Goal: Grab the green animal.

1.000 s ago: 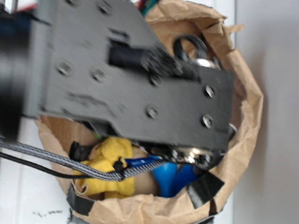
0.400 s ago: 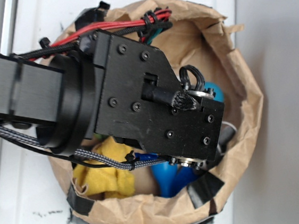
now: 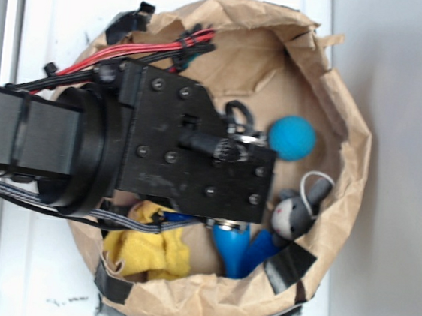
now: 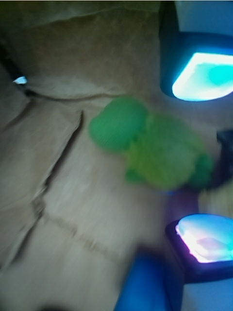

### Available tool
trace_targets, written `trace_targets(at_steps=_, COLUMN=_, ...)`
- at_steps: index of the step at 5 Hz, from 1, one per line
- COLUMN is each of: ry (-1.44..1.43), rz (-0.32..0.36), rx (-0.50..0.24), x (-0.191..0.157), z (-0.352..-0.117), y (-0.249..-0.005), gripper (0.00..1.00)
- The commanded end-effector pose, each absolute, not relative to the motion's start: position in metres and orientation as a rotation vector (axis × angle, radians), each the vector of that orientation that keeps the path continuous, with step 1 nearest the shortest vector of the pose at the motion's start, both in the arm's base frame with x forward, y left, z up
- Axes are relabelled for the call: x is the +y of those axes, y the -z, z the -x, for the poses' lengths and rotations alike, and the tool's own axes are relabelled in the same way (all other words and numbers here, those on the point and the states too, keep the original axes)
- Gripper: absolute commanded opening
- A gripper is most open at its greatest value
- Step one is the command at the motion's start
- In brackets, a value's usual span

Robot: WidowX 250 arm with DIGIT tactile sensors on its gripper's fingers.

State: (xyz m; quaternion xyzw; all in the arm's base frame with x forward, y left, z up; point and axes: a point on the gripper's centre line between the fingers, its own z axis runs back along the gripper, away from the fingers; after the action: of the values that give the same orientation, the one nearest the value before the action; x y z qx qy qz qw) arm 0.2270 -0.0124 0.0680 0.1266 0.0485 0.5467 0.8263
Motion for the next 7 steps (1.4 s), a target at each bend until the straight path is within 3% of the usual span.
trace_targets(at_steps=1, ry=-1.119, rz=-0.163, rx=0.063, x=0.025, z=-0.218, y=-0.078, gripper=1.00)
trace_targets(at_steps=2, ry=-1.127, rz=-0.103, rx=0.105, x=0.027, z=-0.209, y=-0.070, gripper=1.00)
trace_targets(at_steps=4, ry=-1.053, rz=-0.093, rx=0.108, x=0.026, z=-0.186, y=-0.071, gripper=1.00)
trace_targets(at_steps=5, ry=-1.074, rz=-0.101, rx=0.063, x=0.023, z=-0.180, y=-0.071, gripper=1.00)
trace_targets(at_steps=6, ry=-1.075, rz=-0.089, rx=0.079, x=0.026, z=-0.177, y=-0.073, gripper=1.00)
trace_targets(at_steps=7, ry=-1.134, rz=-0.021, rx=0.136, x=0.026, z=-0.179, y=-0.070, gripper=1.00)
